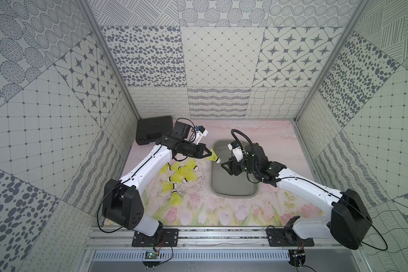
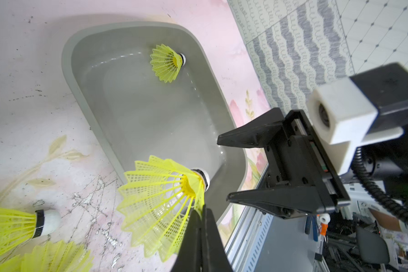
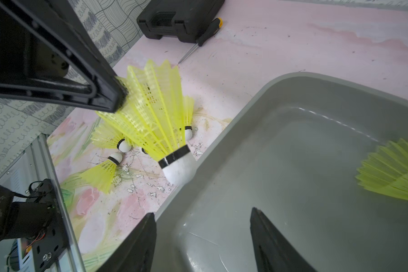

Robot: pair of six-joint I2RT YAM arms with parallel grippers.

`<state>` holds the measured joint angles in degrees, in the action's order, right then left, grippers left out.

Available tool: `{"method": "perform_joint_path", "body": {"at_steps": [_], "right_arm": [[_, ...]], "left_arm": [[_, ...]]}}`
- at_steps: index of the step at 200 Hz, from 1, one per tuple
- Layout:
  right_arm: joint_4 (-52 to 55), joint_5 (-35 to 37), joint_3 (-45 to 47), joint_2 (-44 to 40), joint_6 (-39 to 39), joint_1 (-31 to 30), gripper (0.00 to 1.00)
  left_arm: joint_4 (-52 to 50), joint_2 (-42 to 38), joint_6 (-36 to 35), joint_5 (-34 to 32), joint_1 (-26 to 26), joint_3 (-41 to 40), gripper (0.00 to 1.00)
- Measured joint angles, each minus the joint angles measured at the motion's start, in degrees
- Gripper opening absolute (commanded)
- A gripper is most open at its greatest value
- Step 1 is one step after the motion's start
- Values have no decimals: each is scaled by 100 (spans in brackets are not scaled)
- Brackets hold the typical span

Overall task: Put the shuttlecocks into the storage box
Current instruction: Pick up the shuttlecock at the center of the board, then place the shuttlecock in the storage box.

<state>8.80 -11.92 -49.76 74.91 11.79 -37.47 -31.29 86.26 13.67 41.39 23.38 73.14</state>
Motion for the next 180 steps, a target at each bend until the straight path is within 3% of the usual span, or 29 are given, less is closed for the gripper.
{"method": "perform_joint_path", "body": {"at_steps": [77,180], "right_arm": [[271,693,763,-1403,378,1322,69],[881,1086,1016,-1895,433,1613,69]], "left_arm": [[2079,-15,2317,-647,605,-979,0],[3836,1397,4089,-1805,1676,-1093,0]]}}
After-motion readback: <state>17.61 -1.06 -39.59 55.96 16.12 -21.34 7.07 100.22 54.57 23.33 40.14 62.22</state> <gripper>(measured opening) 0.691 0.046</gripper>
